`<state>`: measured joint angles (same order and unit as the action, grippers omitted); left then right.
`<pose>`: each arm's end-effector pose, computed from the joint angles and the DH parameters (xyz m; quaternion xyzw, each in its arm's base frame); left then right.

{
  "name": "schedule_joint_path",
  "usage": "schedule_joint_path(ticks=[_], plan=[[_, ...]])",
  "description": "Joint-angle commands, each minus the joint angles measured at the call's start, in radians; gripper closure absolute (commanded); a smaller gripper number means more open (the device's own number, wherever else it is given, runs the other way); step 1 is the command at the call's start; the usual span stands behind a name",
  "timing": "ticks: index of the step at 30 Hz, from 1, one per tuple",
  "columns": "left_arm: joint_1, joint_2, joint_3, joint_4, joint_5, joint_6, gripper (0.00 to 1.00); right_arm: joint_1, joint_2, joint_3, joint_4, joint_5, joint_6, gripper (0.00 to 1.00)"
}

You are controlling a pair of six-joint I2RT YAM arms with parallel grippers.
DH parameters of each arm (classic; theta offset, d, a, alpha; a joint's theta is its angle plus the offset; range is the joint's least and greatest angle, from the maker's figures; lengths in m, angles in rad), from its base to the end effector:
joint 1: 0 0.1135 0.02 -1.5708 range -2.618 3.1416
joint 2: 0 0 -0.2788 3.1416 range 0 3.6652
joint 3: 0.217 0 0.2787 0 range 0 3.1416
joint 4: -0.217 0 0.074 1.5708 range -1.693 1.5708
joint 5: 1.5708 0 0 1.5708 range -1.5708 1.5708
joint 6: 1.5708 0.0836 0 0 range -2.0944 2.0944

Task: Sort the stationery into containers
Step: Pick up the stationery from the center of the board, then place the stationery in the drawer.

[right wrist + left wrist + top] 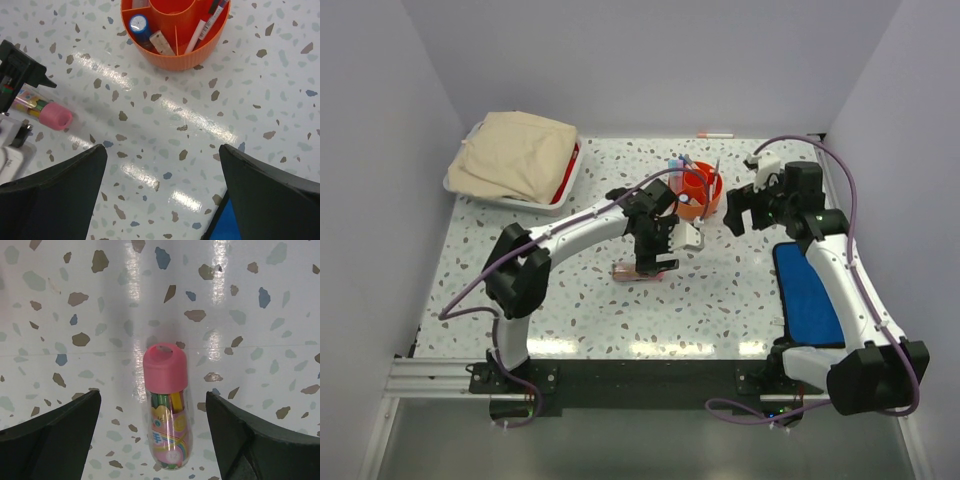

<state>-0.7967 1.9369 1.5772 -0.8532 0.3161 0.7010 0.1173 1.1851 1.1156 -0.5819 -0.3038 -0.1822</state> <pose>0.2956 -0.3395 0.1905 0.6821 0.6927 -0.1631 0.1682 0.3080 0.0615 0.3195 -0.1985 0.8659 0.1213 0.4427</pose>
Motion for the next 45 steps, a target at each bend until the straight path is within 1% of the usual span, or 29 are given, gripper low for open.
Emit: schedule_joint_path(ticks=[1, 4, 7, 16, 19, 20, 22, 23, 24, 25, 26, 27, 28, 29, 31, 33, 36, 37, 38, 40, 41, 42, 43, 44, 45], plan=[[0.007, 0.031, 0.052, -0.05, -0.041, 0.009, 0.1, -0.013, -0.028, 0.024, 0.047, 0.028, 0.067, 0.01], [0.005, 0.059, 0.033, -0.038, -0.072, 0.031, 0.1, -0.018, -0.025, 0.036, 0.048, 0.022, 0.087, 0.01], [0.004, 0.077, 0.024, -0.029, -0.071, 0.035, 0.1, -0.025, -0.03, 0.039, 0.045, 0.019, 0.079, 0.01], [0.004, 0.152, 0.003, 0.046, -0.068, 0.006, 0.1, -0.048, -0.021, 0.052, 0.048, 0.015, 0.082, 0.01], [0.002, 0.158, -0.023, 0.078, -0.071, -0.003, 0.12, -0.053, -0.019, 0.053, 0.047, 0.02, 0.075, 0.01], [0.002, 0.158, -0.037, 0.085, -0.072, -0.008, 0.15, -0.054, -0.018, 0.05, 0.047, 0.02, 0.075, 0.01], [0.002, 0.154, -0.063, 0.094, -0.072, -0.014, 0.16, -0.056, -0.018, 0.049, 0.045, 0.019, 0.075, 0.01], [0.002, 0.151, -0.075, 0.101, -0.072, -0.018, 0.2, -0.057, -0.019, 0.046, 0.047, 0.019, 0.075, 0.01], [0.001, 0.142, -0.086, 0.111, -0.069, -0.021, 0.26, -0.057, -0.019, 0.044, 0.048, 0.017, 0.075, 0.01], [0.002, 0.143, -0.091, 0.106, -0.063, -0.02, 0.38, -0.057, -0.019, 0.043, 0.048, 0.019, 0.075, 0.01], [0.002, 0.146, -0.082, 0.092, -0.048, -0.023, 0.6, -0.057, -0.018, 0.041, 0.05, 0.019, 0.075, 0.01], [0.002, 0.158, -0.065, 0.068, -0.038, -0.024, 0.7, -0.059, -0.016, 0.043, 0.05, 0.019, 0.073, 0.01], [0.002, 0.162, -0.028, 0.01, -0.028, -0.023, 0.78, -0.059, -0.013, 0.049, 0.048, 0.019, 0.072, 0.01], [0.002, 0.159, -0.013, -0.018, -0.006, -0.015, 0.9, -0.061, -0.012, 0.053, 0.044, 0.02, 0.069, 0.01], [0.008, 0.111, 0.023, -0.061, 0.012, -0.003, 1.0, -0.062, -0.005, 0.072, 0.034, 0.022, 0.058, 0.01], [0.019, 0.048, 0.065, -0.084, 0.044, 0.009, 1.0, -0.065, 0.002, 0.082, 0.027, 0.028, 0.049, 0.01], [0.053, 0.034, 0.268, -0.144, 0.112, 0.012, 1.0, -0.07, 0.013, 0.096, 0.027, 0.034, 0.053, 0.01], [0.072, 0.04, 0.4, -0.148, 0.136, 0.012, 1.0, -0.071, 0.015, 0.096, 0.03, 0.035, 0.058, 0.01], [0.086, 0.048, 0.453, -0.141, 0.197, 0.002, 1.0, -0.073, 0.018, 0.095, 0.034, 0.037, 0.064, 0.01], [0.132, 0.03, 0.503, 0.01, 0.266, -0.044, 1.0, -0.079, 0.028, 0.093, 0.04, 0.04, 0.085, 0.01], [0.149, 0.011, 0.479, 0.098, 0.347, -0.12, 1.0, -0.085, 0.033, 0.092, 0.045, 0.042, 0.092, 0.01], [0.165, -0.037, 0.439, 0.322, 0.385, -0.171, 1.0, -0.093, 0.039, 0.09, 0.047, 0.043, 0.098, 0.01], [0.194, -0.067, 0.323, 0.461, 0.415, -0.228, 1.0, -0.099, 0.041, 0.092, 0.047, 0.042, 0.099, 0.01], [0.206, -0.096, 0.249, 0.614, 0.463, -0.355, 1.0, -0.1, 0.044, 0.092, 0.045, 0.045, 0.099, 0.01], [0.217, -0.148, 0.169, 0.969, 0.48, -0.42, 1.0, -0.108, 0.045, 0.093, 0.047, 0.048, 0.095, 0.01]])
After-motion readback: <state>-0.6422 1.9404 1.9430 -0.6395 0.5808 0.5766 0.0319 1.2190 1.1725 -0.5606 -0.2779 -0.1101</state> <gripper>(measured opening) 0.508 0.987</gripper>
